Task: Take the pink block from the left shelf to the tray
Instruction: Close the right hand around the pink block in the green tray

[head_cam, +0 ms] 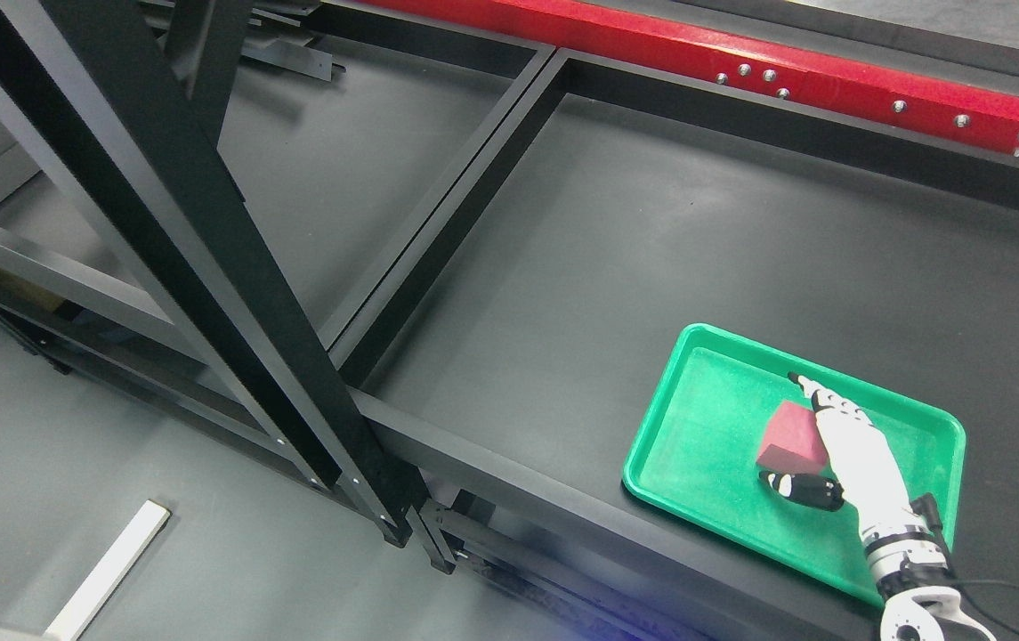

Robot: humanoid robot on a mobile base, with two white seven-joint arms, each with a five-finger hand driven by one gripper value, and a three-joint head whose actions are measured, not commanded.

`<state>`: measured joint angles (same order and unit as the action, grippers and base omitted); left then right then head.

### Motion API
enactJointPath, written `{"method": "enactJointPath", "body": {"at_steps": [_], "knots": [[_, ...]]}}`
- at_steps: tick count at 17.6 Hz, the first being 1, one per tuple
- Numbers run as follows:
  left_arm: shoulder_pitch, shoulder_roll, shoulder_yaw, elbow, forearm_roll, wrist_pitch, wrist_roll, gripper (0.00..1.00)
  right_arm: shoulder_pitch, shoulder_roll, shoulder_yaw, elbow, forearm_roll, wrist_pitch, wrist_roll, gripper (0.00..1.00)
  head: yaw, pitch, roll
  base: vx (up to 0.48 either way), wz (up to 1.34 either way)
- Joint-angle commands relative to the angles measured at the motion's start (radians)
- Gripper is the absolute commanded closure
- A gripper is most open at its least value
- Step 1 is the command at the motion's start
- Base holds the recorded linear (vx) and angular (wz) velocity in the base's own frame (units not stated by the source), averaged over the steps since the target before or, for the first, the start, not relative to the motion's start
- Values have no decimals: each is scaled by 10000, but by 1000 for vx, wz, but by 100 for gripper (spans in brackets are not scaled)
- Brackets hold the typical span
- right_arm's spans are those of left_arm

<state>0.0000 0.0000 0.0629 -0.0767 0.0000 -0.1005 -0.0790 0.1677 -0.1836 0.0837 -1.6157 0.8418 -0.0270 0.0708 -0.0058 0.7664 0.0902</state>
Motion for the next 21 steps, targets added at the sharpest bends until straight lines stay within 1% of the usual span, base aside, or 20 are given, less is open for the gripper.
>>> {"method": "enactJointPath", "body": {"at_steps": [1,5,6,8,9,10,11,12,14,19,21], "knots": [[92,175,0,0,-15,-8,-8,0,-158,-159,344,556,19,-6,13,8,0,0,0,0,0],[92,175,0,0,-15,-8,-8,0,-158,-143,328,710,19,86,-2,28,0,0,0,0,0],[92,175,0,0,-15,-8,-8,0,-158,-143,328,710,4,86,-2,35,0,0,0,0,0],[92,175,0,0,-15,-8,-8,0,-158,-143,313,710,-57,86,-2,54,0,0,0,0,0],[92,175,0,0,-15,-8,-8,0,-158,-143,252,710,-88,86,-2,66,0,0,0,0,0],[92,175,0,0,-15,-8,-8,0,-143,-143,221,710,-149,26,-2,81,0,0,0,0,0],[92,175,0,0,-15,-8,-8,0,-143,-159,206,710,-180,-5,-32,91,0,0,0,0,0],[92,175,0,0,-15,-8,-8,0,-158,-143,190,710,-180,-6,-78,95,0,0,0,0,0],[92,175,0,0,-15,-8,-8,0,-265,-143,53,710,-196,-36,-231,96,0,0,0,0,0],[92,175,0,0,-15,-8,-8,0,-311,-6,-836,481,-625,-1231,-1364,97,0,0,0,0,0],[92,175,0,0,-15,-8,-8,0,-311,25,-960,190,-625,-1417,-1917,97,0,0,0,0,0]]}}
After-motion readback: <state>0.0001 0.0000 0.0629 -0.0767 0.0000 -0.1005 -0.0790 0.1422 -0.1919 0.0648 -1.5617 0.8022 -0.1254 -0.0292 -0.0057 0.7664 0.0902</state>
